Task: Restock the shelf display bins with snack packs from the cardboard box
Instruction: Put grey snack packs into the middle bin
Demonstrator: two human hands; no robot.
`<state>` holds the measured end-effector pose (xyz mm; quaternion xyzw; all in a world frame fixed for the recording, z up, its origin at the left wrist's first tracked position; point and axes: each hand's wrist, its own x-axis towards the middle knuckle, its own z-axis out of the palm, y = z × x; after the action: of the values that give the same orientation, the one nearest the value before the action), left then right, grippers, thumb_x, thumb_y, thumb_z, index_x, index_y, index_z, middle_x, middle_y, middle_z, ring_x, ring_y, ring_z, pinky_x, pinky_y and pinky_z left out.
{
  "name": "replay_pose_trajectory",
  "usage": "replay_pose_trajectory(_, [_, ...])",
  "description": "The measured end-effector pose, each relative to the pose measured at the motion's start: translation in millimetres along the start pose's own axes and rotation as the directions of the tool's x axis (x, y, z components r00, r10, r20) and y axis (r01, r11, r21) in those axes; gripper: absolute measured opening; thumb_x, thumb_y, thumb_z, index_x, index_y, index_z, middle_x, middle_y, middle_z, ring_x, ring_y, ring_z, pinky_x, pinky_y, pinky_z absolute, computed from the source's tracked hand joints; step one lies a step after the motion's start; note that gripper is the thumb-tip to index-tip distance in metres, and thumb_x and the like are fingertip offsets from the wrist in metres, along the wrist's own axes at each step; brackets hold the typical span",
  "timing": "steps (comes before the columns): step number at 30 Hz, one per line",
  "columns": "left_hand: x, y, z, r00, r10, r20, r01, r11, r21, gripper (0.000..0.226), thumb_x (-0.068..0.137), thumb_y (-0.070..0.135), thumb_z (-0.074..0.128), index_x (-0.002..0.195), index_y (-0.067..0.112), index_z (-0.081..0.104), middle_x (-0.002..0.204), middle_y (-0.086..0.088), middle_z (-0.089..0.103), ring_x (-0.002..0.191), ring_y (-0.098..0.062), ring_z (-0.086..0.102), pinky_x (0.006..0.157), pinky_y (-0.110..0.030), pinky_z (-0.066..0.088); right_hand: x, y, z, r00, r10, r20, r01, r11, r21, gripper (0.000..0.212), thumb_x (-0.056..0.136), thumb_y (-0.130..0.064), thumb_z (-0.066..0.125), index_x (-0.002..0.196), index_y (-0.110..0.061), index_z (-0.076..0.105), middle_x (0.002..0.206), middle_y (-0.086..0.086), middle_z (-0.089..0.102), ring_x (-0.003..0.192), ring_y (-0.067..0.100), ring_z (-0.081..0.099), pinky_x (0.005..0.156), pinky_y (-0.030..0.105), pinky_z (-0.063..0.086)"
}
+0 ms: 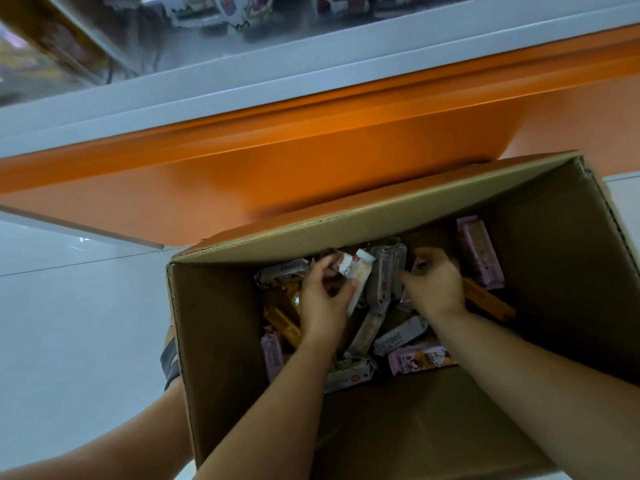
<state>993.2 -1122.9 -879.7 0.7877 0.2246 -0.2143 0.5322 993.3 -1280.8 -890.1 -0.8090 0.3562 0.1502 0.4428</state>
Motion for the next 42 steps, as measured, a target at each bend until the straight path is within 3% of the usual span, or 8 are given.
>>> replay_pose_trajectory(6, [-3.1,-7.9,7.4,0.969,-0.079,0.234,0.075,0.997,0.026,0.074,0.087,0.021,0.069,0.147,0.032,0.028,0.142,0.007,0.041,0.124,-0.011,0.043,0.096,-0.031,0.043,-4.0,1.8,1.7,0.991,-0.029,0.132,0.036,0.998,-0.050,0.073,0.075,-0.017,0.079,0.137,-0.013,0.041,0.136,0.015,0.044,0.120,0.032,0.048,0.090,0.033,0.043])
replay_pose_trajectory(11, [8.1,-5.1,-7.8,0.956,-0.214,0.199,0.244,0.959,-0.145,0.027,0.092,0.045,0.056,0.116,0.036,0.052,0.130,0.008,0.050,0.120,-0.017,0.049,0.095,-0.040,0.044,-7.6,4.0,-9.3,0.991,0.032,0.131,-0.042,0.996,0.079,0.094,0.073,-0.010,0.080,0.147,-0.014,0.024,0.140,0.015,0.034,0.127,0.035,0.041,0.097,0.040,0.044])
replay_pose_trajectory(15, [14.9,-3.7,-14.7,0.944,-0.244,0.222,0.280,0.949,-0.146,0.012,0.095,0.031,0.056,0.106,0.032,0.055,0.126,0.002,0.055,0.117,-0.021,0.052,0.093,-0.043,0.047,-5.1,0.5,-9.7,0.976,0.011,0.217,-0.035,0.993,0.110,0.088,0.075,-0.005,0.077,0.146,-0.012,0.026,0.126,0.007,0.051,0.122,0.028,0.049,0.090,0.031,0.042])
replay_pose_trajectory(20, [18.2,-14.5,-23.5,0.947,-0.248,0.203,0.268,0.960,-0.076,0.041,0.090,0.000,0.056,0.116,0.030,0.046,0.135,0.002,0.049,0.113,-0.018,0.054,0.082,-0.035,0.051,-8.7,1.5,-2.0,0.964,-0.091,0.250,0.084,0.996,0.039,0.097,0.072,-0.013,0.081,0.148,-0.018,0.021,0.141,0.006,0.041,0.130,0.023,0.040,0.098,0.031,0.038])
replay_pose_trajectory(29, [16.2,-15.4,-23.4,0.945,-0.231,0.232,0.235,0.972,0.011,0.073,0.089,0.013,0.065,0.148,0.028,0.024,0.146,0.001,0.039,0.121,-0.018,0.048,0.092,-0.035,0.047,-10.2,-7.0,-0.9,0.971,-0.059,0.230,0.028,0.990,0.136,0.068,0.081,-0.011,0.073,0.139,-0.007,0.038,0.100,-0.002,0.057,0.090,0.014,0.058,0.057,0.003,0.041])
replay_pose_trajectory(35, [9.3,-14.2,-14.8,0.953,-0.205,0.225,0.214,0.977,-0.017,0.077,0.084,0.023,0.072,0.146,0.025,0.028,0.149,0.003,0.037,0.126,-0.018,0.047,0.102,-0.041,0.046,-9.1,-8.4,7.5,0.954,-0.124,0.274,0.107,0.991,0.079,0.045,0.083,-0.008,0.070,0.125,-0.008,0.056,0.111,0.010,0.065,0.075,0.001,0.055,0.057,0.004,0.044])
replay_pose_trajectory(39, [6.9,-14.4,-10.5,0.948,-0.190,0.256,0.191,0.981,0.023,0.082,0.083,0.021,0.073,0.149,0.021,0.022,0.148,0.002,0.038,0.118,-0.010,0.044,0.095,-0.026,0.041,-5.5,-5.8,-0.9,0.957,-0.084,0.277,0.083,0.996,0.016,0.060,0.079,-0.017,0.076,0.132,-0.010,0.049,0.126,0.012,0.056,0.107,0.020,0.056,0.078,0.021,0.047])
replay_pose_trajectory(42, [5.6,-16.2,-8.4,0.942,-0.191,0.277,0.184,0.982,0.049,0.088,0.082,0.021,0.074,0.150,0.024,0.018,0.148,-0.001,0.039,0.126,-0.017,0.046,0.101,-0.034,0.042,-4.7,-8.4,-1.3,0.950,-0.061,0.305,0.068,0.998,-0.010,0.072,0.079,-0.027,0.076,0.140,-0.013,0.039,0.140,0.009,0.046,0.126,0.024,0.045,0.087,0.022,0.037])
